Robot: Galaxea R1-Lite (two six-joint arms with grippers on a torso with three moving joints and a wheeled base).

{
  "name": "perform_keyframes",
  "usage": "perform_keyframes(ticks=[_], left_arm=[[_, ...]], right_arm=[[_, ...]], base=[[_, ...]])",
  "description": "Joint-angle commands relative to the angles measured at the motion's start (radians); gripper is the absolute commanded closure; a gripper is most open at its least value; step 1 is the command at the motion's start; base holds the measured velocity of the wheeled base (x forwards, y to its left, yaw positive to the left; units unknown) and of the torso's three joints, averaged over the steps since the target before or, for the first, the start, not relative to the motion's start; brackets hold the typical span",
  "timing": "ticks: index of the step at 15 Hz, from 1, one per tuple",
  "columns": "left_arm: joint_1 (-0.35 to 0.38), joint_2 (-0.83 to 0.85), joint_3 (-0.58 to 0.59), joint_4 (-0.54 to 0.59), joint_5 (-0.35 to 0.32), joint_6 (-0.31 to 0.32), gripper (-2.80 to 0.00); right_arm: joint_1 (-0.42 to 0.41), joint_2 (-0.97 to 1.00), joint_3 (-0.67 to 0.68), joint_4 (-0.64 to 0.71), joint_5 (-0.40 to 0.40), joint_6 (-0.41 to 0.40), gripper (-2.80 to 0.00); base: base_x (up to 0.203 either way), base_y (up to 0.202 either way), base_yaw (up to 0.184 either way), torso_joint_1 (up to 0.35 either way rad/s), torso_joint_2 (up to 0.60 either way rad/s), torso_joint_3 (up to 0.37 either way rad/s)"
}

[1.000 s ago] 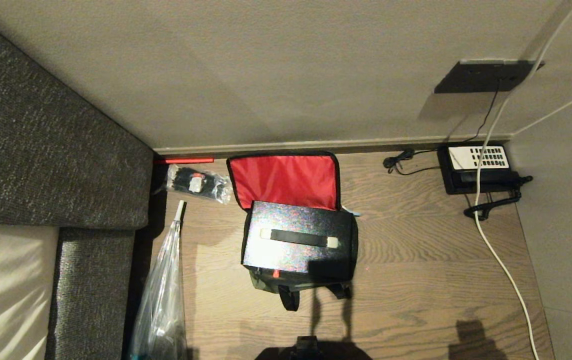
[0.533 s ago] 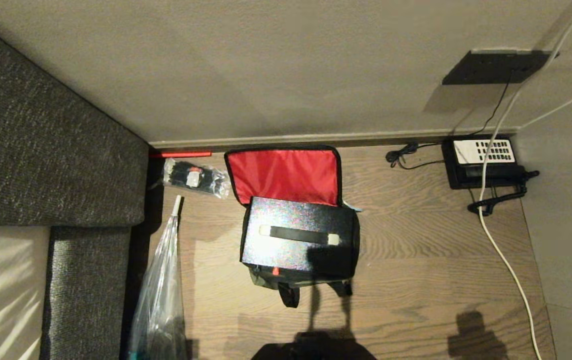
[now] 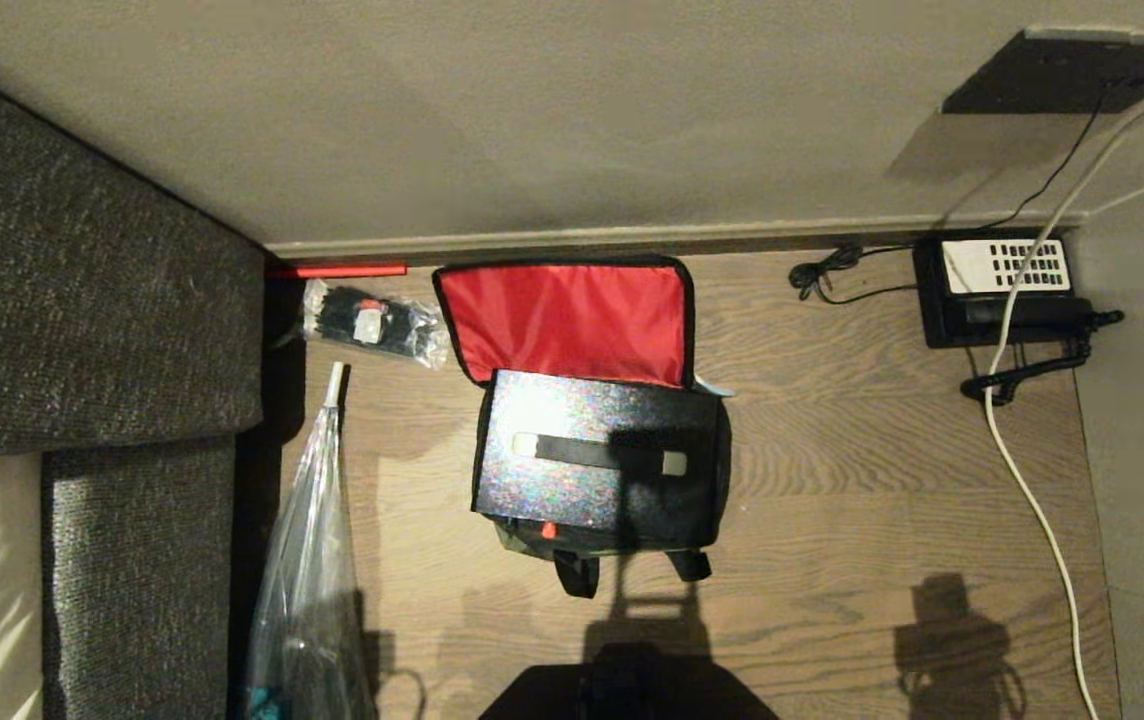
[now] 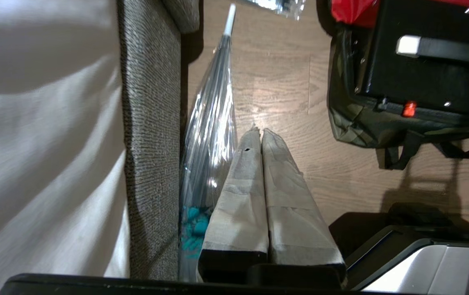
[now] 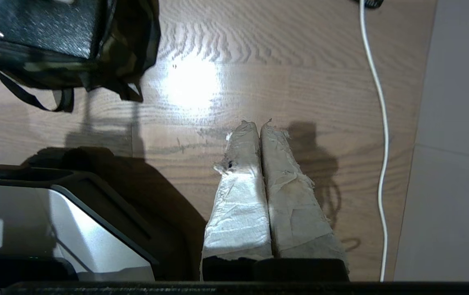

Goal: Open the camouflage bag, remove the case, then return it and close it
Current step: Close the top of the storage box

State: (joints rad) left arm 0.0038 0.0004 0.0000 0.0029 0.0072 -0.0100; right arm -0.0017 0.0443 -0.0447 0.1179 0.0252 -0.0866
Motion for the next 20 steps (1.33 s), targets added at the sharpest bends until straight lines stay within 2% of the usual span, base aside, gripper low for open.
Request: perform_keyframes(ticks=[1,7,8,9,11,12,13,14,17,19,20], left_arm=[[0.001,0.000,0.003,0.000,0.000,-0.001,0.00],[0.001,0.000,0.003,0.000,0.000,0.002,0.00],[0.001,0.000,0.003,0.000,0.000,0.002,0.00],[0.001,0.000,0.003,0.000,0.000,0.002,0.00],[0.001,0.000,0.003,0.000,0.000,0.002,0.00],[0.001,0.000,0.003,0.000,0.000,0.002,0.00],[0.001,0.000,0.003,0.000,0.000,0.002,0.00],[0.001,0.000,0.003,0.000,0.000,0.002,0.00],[0.001,0.000,0.003,0.000,0.000,0.002,0.00],[0.001,0.000,0.003,0.000,0.000,0.002,0.00],[0.001,0.000,0.003,0.000,0.000,0.002,0.00]], right_arm=[[0.000,0.002,-0.001,0.002,-0.002,0.005,0.00],[0.000,0.002,-0.013,0.015,-0.004,0.022,0.00],[0.000,0.002,-0.064,0.041,0.002,0.032,0.00],[0.000,0.002,-0.139,0.095,0.010,0.040,0.00],[0.000,0.003,-0.402,0.333,0.057,0.077,0.00],[0.000,0.003,-0.512,0.462,0.105,0.096,0.00],[0.000,0.012,-0.581,0.552,0.153,0.113,0.00],[0.000,0.050,-0.619,0.584,0.167,0.132,0.00],[0.027,0.358,-0.729,0.579,0.205,0.232,0.00],[0.043,0.697,-0.755,0.458,0.223,0.276,0.00],[0.051,0.877,-0.761,0.349,0.231,0.294,0.00]], base=[[0.000,0.000,0.000,0.002,0.00,-0.198],[0.000,0.000,0.000,0.004,0.00,-0.142],[0.000,0.000,0.000,-0.002,0.00,-0.032],[0.000,0.000,0.000,0.000,0.00,0.000],[0.000,0.000,0.000,0.000,0.00,0.000],[0.000,0.000,0.000,0.000,0.00,0.000],[0.000,0.000,0.000,0.000,0.00,0.000],[0.000,0.000,0.000,0.000,0.00,0.000],[0.000,0.000,0.000,0.000,0.00,0.000],[0.000,0.000,0.000,0.000,0.00,0.000],[0.000,0.000,0.000,0.000,0.00,0.000]])
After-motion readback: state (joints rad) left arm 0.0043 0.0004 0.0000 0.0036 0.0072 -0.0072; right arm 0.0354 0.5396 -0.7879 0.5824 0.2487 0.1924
